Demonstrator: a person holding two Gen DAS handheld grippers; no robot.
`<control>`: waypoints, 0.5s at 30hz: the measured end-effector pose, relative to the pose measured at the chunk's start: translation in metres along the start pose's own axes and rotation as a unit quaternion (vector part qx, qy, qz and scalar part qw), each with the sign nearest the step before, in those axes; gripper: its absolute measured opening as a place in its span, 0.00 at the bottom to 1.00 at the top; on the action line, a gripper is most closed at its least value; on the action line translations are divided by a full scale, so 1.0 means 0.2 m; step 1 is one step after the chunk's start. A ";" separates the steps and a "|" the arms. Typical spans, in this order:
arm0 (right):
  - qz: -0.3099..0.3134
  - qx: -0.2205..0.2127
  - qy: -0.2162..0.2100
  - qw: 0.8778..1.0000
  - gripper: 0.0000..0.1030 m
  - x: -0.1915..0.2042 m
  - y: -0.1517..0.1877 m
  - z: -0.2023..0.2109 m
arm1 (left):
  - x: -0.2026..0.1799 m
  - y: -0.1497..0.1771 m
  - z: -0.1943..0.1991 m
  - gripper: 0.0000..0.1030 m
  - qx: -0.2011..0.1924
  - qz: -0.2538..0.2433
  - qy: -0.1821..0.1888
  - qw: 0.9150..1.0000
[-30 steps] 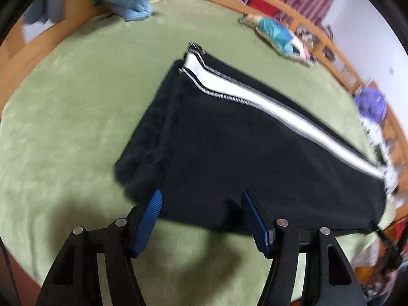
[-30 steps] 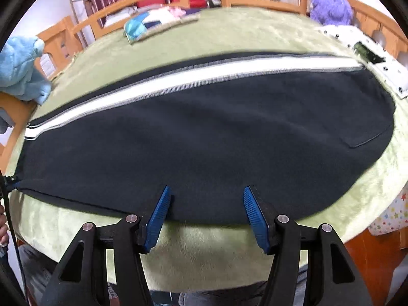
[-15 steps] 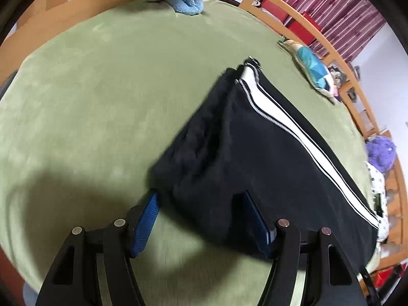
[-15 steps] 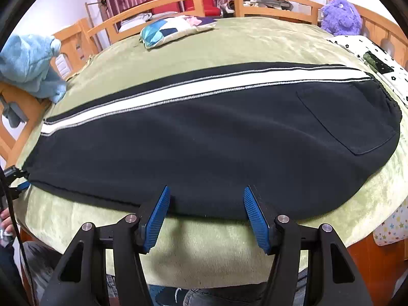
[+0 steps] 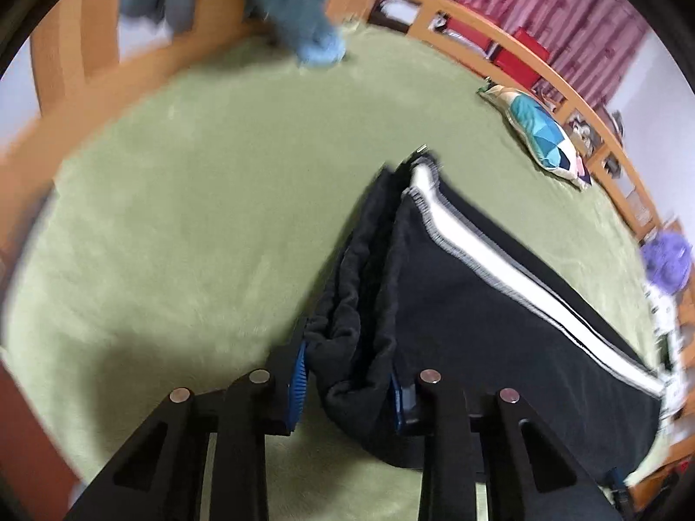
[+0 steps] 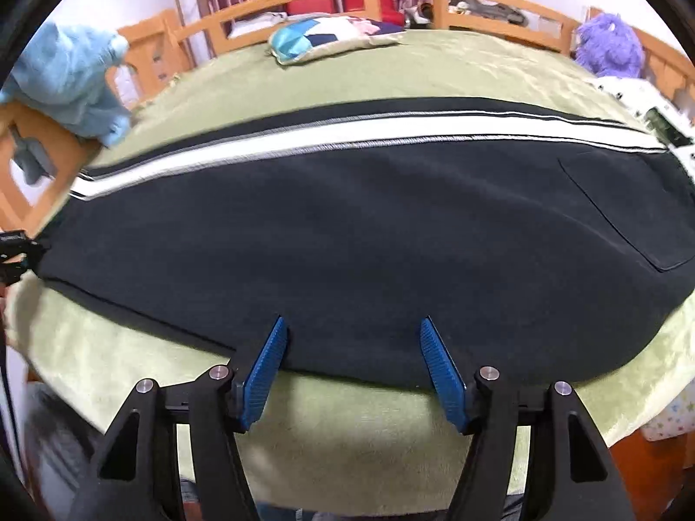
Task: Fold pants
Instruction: 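Grasp the pant leg cuff with the left gripper and lift it toward the waistband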
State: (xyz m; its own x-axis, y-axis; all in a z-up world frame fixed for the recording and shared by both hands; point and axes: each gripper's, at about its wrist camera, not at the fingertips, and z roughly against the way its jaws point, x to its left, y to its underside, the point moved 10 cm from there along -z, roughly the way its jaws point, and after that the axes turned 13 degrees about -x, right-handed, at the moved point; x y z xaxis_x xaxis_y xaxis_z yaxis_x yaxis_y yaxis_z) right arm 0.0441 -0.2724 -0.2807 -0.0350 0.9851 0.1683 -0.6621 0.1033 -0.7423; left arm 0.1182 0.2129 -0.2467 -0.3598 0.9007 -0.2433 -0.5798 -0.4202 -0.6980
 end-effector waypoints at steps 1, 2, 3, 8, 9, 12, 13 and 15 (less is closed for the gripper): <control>-0.010 -0.001 -0.010 1.000 0.62 -0.01 -0.02 0.02 | -0.07 -0.05 0.06 0.26 -0.018 -0.027 -0.011 0.999; -0.017 -0.005 -0.016 1.000 0.62 -0.03 -0.04 0.04 | -0.14 -0.09 0.11 0.25 -0.031 -0.051 -0.018 0.998; -0.019 -0.011 -0.017 1.000 0.62 -0.05 -0.06 0.07 | -0.23 -0.14 0.16 0.25 -0.045 -0.082 -0.021 0.995; -0.036 -0.049 -0.014 0.998 0.62 -0.19 -0.16 0.19 | -0.86 -0.25 0.43 0.25 -0.100 -0.224 0.011 0.969; -0.041 -0.054 -0.012 0.998 0.62 -0.23 -0.18 0.21 | -1.05 -0.24 0.49 0.25 -0.105 -0.250 0.035 0.962; -0.059 -0.060 0.003 0.996 0.62 -0.39 -0.20 0.26 | -1.47 -0.15 0.60 0.25 -0.109 -0.301 0.093 0.943; -0.067 -0.062 0.009 0.996 0.62 -0.45 -0.21 0.26 | -1.60 -0.10 0.63 0.25 -0.107 -0.314 0.112 0.937; -0.086 -0.064 0.016 0.994 0.62 -0.56 -0.22 0.29 | -1.89 0.07 0.65 0.25 -0.086 -0.331 0.166 0.925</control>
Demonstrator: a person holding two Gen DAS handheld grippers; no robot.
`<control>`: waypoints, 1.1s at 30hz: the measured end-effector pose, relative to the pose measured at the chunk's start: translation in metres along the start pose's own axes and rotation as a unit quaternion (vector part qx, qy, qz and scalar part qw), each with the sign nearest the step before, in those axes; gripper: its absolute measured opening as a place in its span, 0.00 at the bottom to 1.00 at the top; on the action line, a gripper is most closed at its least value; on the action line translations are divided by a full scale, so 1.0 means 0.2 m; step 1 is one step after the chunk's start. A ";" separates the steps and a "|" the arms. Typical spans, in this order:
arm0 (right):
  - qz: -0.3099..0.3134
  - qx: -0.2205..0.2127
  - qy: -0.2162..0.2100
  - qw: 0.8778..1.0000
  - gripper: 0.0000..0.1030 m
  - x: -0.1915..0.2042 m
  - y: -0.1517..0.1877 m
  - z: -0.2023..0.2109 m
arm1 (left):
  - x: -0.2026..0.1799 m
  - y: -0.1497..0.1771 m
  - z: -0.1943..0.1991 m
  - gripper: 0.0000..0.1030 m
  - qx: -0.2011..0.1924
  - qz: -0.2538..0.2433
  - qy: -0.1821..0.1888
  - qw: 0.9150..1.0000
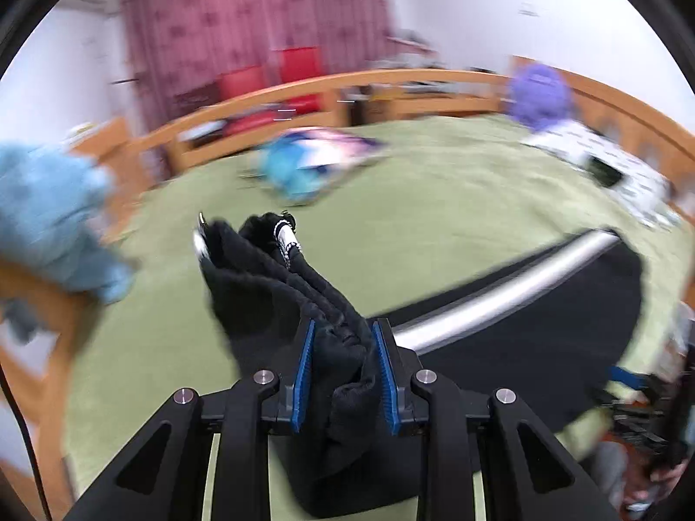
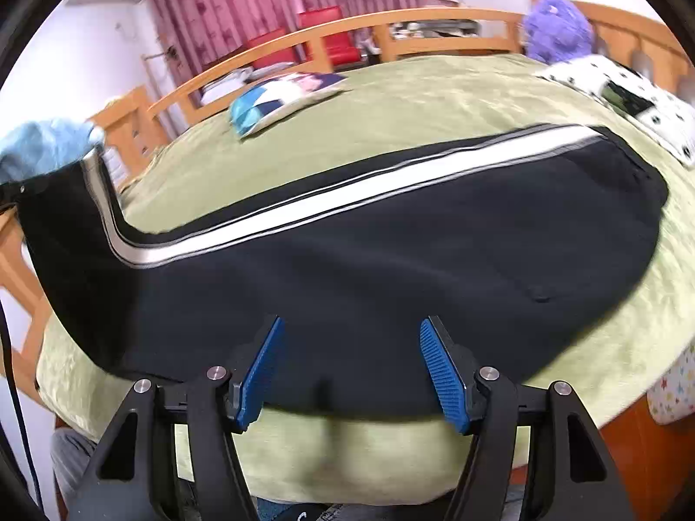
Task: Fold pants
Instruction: 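Grasp the pant leg cuff with the left gripper and lift it toward the waistband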
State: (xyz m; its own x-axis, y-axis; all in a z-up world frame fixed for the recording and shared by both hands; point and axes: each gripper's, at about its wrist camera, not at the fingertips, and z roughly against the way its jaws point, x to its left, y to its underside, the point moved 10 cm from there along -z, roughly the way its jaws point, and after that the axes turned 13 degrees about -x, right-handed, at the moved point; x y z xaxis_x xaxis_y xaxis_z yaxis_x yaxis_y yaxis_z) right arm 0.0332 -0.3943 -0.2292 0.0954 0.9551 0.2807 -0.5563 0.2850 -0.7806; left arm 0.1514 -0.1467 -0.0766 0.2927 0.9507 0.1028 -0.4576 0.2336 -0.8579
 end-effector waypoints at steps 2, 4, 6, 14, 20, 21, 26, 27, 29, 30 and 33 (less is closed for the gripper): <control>-0.017 -0.003 0.006 1.000 0.62 -0.09 -0.03 0.02 | -0.29 0.01 -0.08 0.25 0.011 0.005 0.067 0.998; -0.028 -0.008 0.013 0.999 0.62 -0.18 -0.04 0.06 | -0.55 0.06 -0.14 0.25 0.026 0.023 0.157 0.987; -0.034 -0.010 0.020 0.999 0.62 -0.23 -0.04 0.08 | -0.68 0.13 -0.17 0.30 0.058 0.036 0.195 0.978; -0.069 -0.002 -0.020 0.997 0.62 -0.19 -0.03 -0.02 | -0.20 0.40 -0.26 0.54 0.092 0.075 0.080 0.990; -0.091 0.031 -0.108 0.990 0.71 0.13 -0.02 -0.28 | 0.38 0.70 -0.22 0.54 0.133 0.146 -0.029 0.980; -0.093 0.042 -0.114 0.988 0.71 0.19 0.00 -0.34 | 0.45 0.76 -0.20 0.54 0.139 0.160 -0.039 0.977; -0.116 0.088 -0.128 0.981 0.66 0.39 0.11 -0.61 | 0.73 1.00 -0.09 0.54 0.161 0.229 -0.064 0.958; -0.116 0.082 -0.118 0.983 0.50 0.42 0.10 -0.63 | 0.74 1.03 -0.08 0.54 0.164 0.237 -0.063 0.956; -0.109 0.086 -0.127 0.982 0.25 0.48 0.08 -0.64 | 0.74 1.06 -0.07 0.54 0.166 0.245 -0.055 0.954; -0.117 0.086 -0.153 0.978 0.23 0.52 0.05 -0.63 | 0.73 1.06 -0.07 0.54 0.166 0.245 -0.052 0.954; -0.134 -0.001 -0.168 0.977 0.22 0.49 -0.16 -0.45 | 0.70 1.04 -0.07 0.54 0.162 0.233 -0.036 0.958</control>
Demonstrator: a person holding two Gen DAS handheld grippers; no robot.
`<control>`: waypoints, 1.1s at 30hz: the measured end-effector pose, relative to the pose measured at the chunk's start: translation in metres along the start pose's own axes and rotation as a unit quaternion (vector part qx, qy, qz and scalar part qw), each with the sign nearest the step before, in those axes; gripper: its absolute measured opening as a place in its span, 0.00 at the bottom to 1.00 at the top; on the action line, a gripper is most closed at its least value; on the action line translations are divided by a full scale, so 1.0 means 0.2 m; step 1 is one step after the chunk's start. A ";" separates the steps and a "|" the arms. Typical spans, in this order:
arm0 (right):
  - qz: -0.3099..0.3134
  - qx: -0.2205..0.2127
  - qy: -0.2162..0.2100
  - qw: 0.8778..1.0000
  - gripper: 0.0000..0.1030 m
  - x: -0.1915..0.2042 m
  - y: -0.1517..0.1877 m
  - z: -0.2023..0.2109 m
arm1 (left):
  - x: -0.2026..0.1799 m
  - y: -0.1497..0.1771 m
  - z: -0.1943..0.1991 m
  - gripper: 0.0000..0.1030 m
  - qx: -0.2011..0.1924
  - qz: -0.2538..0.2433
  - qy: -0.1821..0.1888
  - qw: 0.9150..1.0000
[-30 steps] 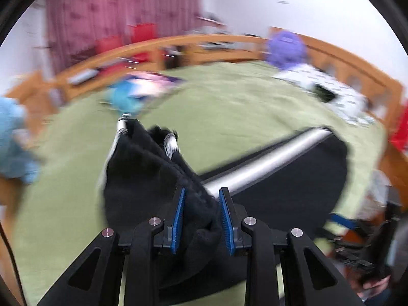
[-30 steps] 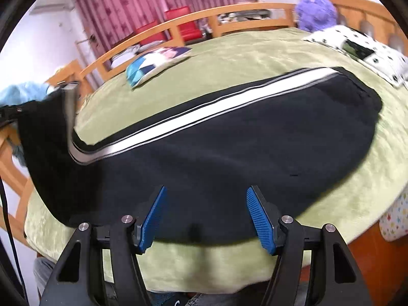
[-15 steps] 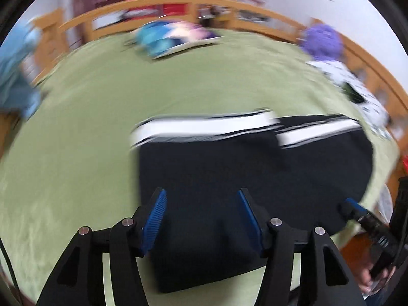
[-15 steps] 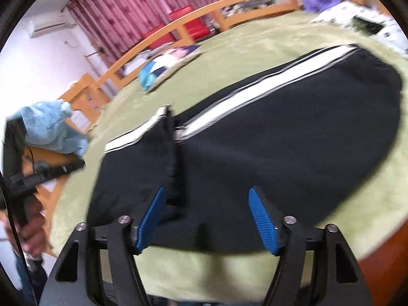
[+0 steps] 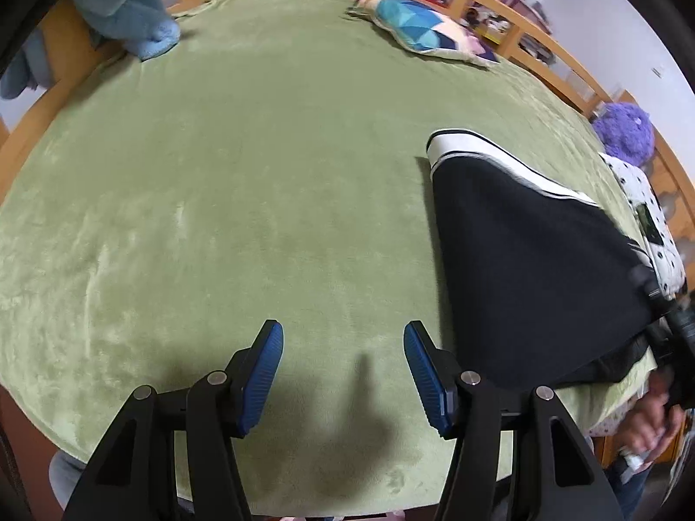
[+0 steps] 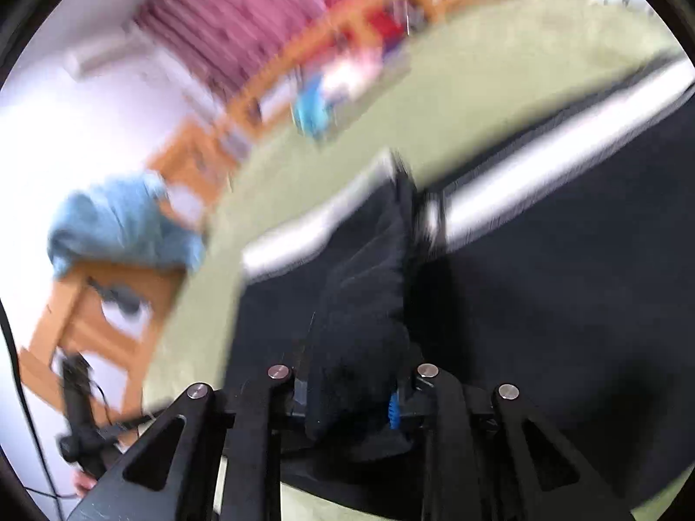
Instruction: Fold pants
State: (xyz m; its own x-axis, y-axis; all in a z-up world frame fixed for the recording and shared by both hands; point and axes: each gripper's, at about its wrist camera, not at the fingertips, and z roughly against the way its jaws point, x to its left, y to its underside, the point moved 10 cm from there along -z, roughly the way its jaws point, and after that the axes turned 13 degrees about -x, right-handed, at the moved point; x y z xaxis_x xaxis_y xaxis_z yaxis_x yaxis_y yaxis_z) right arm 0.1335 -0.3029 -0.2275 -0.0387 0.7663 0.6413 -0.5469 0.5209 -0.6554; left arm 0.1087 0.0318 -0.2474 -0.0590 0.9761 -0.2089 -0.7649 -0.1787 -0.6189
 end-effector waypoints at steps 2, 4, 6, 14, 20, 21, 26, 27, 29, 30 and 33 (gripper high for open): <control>-0.025 -0.038 -0.003 0.999 0.22 -0.03 -0.10 0.15 | -0.06 0.00 0.01 0.55 -0.002 -0.012 0.016 1.000; -0.030 -0.040 0.032 0.998 0.25 -0.14 -0.09 0.24 | -0.13 0.01 0.01 0.57 -0.003 -0.023 0.032 0.999; -0.023 -0.003 0.054 0.998 0.44 -0.23 0.02 0.23 | -0.19 0.03 0.00 0.57 0.001 -0.032 0.045 0.998; 0.035 0.028 0.092 0.995 0.67 -0.36 0.13 0.26 | -0.36 0.08 -0.06 0.57 0.016 -0.064 0.075 0.995; 0.047 0.031 0.073 0.996 0.75 -0.34 -0.11 0.03 | -0.39 0.02 -0.10 0.57 0.007 -0.045 0.100 0.994; 0.047 0.053 0.077 0.995 0.75 -0.38 -0.12 -0.07 | -0.39 0.01 -0.10 0.57 0.005 -0.045 0.101 0.994; 0.025 0.144 0.100 0.984 0.30 -0.48 -0.10 -0.36 | -0.38 -0.06 -0.14 0.57 -0.011 -0.048 0.092 0.995; 0.048 0.154 0.095 0.982 0.17 -0.45 -0.11 -0.38 | -0.38 -0.07 -0.15 0.57 -0.013 -0.046 0.092 0.995; 0.073 0.127 0.064 0.987 0.13 -0.38 -0.20 -0.37 | -0.40 -0.09 -0.17 0.57 -0.011 -0.038 0.095 0.995; 0.067 0.102 0.039 0.992 0.13 -0.35 -0.28 -0.34 | -0.40 -0.09 -0.18 0.57 -0.009 -0.036 0.098 0.994; 0.056 0.093 0.050 0.993 0.13 -0.39 -0.37 -0.31 | -0.45 -0.09 -0.22 0.57 0.003 -0.031 0.108 0.994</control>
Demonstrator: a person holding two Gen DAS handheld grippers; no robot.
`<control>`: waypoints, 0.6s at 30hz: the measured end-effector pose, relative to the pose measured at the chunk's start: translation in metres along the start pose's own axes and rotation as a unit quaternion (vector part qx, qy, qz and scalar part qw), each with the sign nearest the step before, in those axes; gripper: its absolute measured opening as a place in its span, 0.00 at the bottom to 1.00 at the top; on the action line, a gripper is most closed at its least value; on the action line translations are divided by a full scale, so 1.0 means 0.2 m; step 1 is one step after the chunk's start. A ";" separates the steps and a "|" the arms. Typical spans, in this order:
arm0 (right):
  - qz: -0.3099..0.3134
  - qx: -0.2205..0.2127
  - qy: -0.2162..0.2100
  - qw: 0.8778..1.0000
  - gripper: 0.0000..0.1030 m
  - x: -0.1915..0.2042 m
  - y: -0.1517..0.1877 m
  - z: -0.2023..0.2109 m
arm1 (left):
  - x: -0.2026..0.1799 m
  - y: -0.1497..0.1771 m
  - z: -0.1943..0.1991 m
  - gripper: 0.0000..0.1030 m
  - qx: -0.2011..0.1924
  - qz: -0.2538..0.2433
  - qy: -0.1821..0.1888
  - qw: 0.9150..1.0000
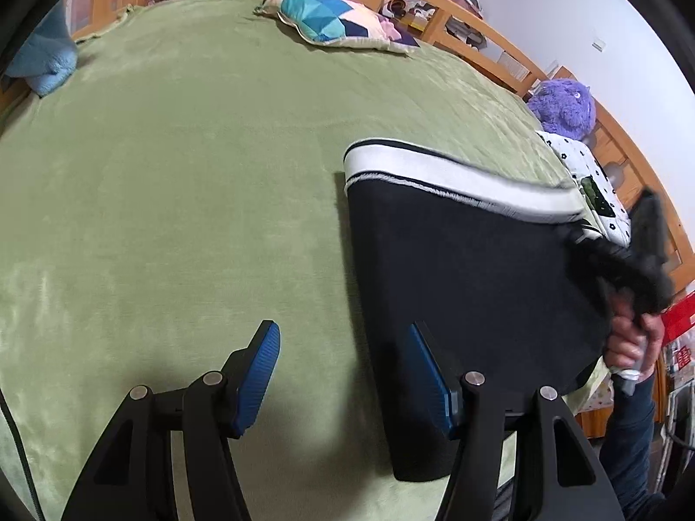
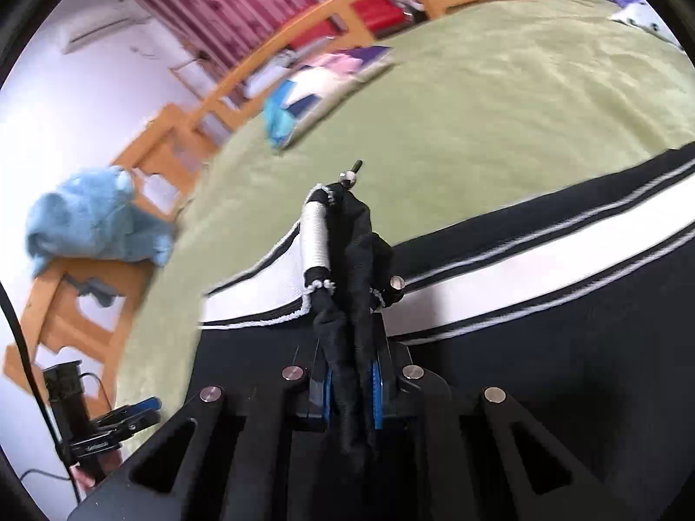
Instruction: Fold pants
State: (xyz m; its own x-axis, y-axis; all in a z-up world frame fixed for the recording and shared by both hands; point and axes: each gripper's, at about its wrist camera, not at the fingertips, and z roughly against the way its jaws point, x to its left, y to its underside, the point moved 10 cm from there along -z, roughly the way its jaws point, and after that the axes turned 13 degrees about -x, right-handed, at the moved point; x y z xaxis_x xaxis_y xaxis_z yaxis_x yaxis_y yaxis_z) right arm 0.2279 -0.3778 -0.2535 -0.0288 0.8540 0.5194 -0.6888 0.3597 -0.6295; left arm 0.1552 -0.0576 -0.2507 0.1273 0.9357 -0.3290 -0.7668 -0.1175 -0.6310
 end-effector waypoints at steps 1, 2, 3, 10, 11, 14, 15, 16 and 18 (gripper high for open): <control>0.019 0.028 0.031 0.999 0.16 -0.05 0.06 -0.06 | -0.01 0.00 -0.01 0.57 0.001 -0.002 0.003 1.000; 0.032 0.058 0.052 0.996 0.21 -0.11 0.13 -0.11 | -0.02 0.00 -0.02 0.57 0.002 -0.009 0.005 1.000; 0.024 0.073 0.054 0.996 0.22 -0.16 0.18 -0.14 | -0.04 -0.01 -0.03 0.57 0.002 -0.017 0.004 1.000; 0.008 -0.025 0.020 0.999 0.63 -0.16 0.18 0.19 | -0.13 -0.02 -0.16 0.57 0.015 -0.028 -0.004 0.999; 0.010 -0.021 0.007 1.000 0.62 -0.15 0.23 0.23 | -0.13 -0.02 -0.19 0.57 0.020 -0.027 -0.009 0.999; 0.051 0.033 0.018 0.998 0.50 -0.16 0.43 0.22 | -0.13 0.03 -0.30 0.57 0.039 -0.011 -0.009 0.999; 0.080 0.040 0.046 0.995 0.49 -0.15 0.47 0.15 | -0.13 0.04 -0.32 0.57 0.043 -0.003 -0.009 0.999; 0.110 0.025 0.064 0.992 0.49 -0.13 0.48 0.15 | -0.13 0.05 -0.33 0.57 0.042 0.001 -0.012 0.999; 0.144 0.020 0.067 0.987 0.37 -0.07 0.46 0.19 | -0.13 0.04 -0.33 0.57 0.032 0.001 -0.013 0.999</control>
State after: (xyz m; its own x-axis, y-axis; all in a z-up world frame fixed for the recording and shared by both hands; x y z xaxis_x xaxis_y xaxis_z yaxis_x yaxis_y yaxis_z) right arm 0.1376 -0.3709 -0.2964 -0.1330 0.9615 0.2406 -0.6936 0.0831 -0.7156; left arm 0.1874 -0.1057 -0.2933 0.1104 0.9436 -0.3121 -0.8054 -0.0991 -0.5844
